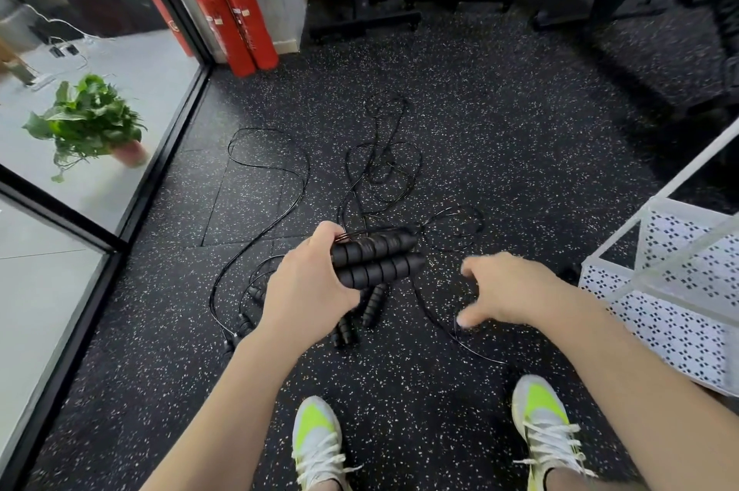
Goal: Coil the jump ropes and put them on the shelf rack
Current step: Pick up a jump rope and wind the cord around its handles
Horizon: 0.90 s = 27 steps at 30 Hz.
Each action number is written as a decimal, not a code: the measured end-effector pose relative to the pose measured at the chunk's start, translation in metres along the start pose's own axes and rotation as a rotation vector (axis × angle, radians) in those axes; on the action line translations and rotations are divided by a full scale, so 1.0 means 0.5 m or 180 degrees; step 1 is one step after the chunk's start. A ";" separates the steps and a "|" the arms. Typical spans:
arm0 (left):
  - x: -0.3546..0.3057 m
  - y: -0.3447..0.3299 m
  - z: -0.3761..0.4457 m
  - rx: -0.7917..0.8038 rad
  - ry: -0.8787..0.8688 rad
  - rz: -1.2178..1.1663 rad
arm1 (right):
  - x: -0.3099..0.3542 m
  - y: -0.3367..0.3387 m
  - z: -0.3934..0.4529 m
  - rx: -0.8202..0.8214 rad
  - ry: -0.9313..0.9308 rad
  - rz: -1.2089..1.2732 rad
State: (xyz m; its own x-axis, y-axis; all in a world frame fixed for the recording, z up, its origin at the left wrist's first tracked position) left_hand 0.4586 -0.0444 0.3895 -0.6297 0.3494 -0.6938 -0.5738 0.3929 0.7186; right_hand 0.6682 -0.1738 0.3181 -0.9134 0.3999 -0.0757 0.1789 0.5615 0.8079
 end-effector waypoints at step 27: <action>-0.048 -0.072 -0.020 0.0749 -0.0702 0.0523 | 0.099 0.167 -0.082 -0.1884 0.1174 0.0952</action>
State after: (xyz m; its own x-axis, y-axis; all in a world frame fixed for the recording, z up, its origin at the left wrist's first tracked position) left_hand 0.4894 -0.0756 0.3806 -0.5606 0.5893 -0.5818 -0.3220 0.4922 0.8088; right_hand 0.6228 -0.1368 0.4057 -0.9385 0.1473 0.3122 0.3071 -0.0568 0.9500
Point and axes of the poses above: each hand's wrist, its own z-axis towards the middle knuckle, its own y-axis out of the back of the hand, x = y × z, the point moved 10 cm from there along z, towards the middle knuckle, and after that the axes turned 14 degrees about -z, right-handed, at the moved point
